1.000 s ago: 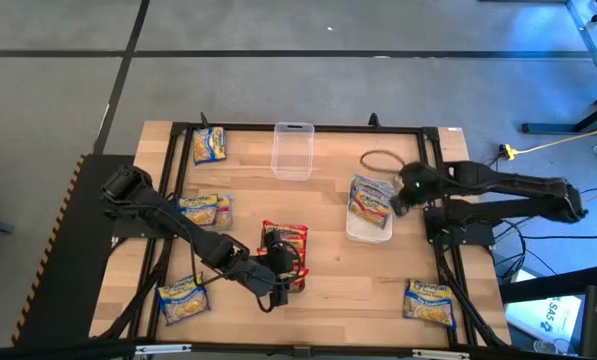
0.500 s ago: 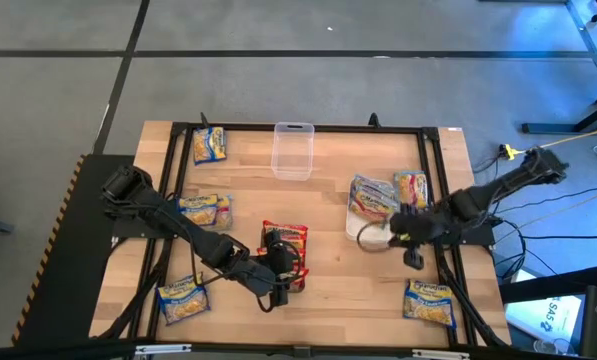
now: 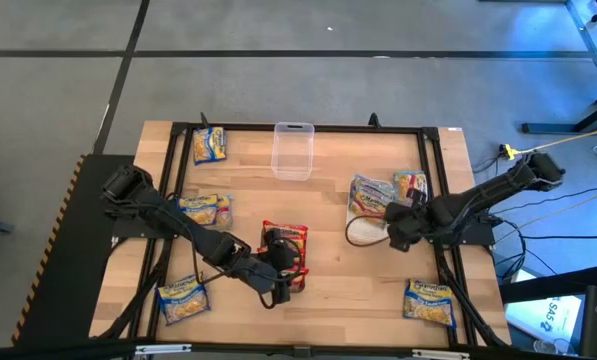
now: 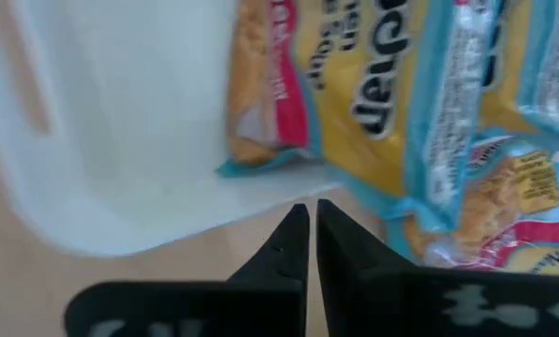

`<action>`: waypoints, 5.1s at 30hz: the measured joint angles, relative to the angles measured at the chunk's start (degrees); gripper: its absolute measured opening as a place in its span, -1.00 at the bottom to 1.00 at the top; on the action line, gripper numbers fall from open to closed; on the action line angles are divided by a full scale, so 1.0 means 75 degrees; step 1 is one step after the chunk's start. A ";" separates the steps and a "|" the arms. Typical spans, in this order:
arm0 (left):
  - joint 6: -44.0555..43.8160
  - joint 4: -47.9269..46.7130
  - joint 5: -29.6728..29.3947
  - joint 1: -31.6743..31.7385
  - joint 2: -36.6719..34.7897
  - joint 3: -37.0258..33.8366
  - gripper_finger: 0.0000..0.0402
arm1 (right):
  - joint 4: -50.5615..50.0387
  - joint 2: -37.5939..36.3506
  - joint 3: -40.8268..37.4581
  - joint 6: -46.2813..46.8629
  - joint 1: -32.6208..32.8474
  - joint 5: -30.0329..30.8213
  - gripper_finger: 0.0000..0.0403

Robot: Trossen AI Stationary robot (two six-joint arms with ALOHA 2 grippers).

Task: Sort Maruchan noodles
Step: Put the light blue noodle pack into the white bin

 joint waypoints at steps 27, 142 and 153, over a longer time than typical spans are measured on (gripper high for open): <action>0.0033 -0.0063 0.0000 -0.0251 0.0000 -0.0003 0.07 | -0.0411 -0.0598 0.0167 0.0869 -0.3217 0.0144 -1.00; -0.0426 0.0617 0.1367 0.0756 0.4430 0.3558 0.05 | 0.7496 0.1640 -0.1850 0.5200 0.2967 -0.0542 0.41; -0.0614 0.0365 0.1631 0.0823 0.4695 0.3555 0.05 | 0.9301 0.2597 -0.2095 0.4992 0.2963 -0.0017 0.42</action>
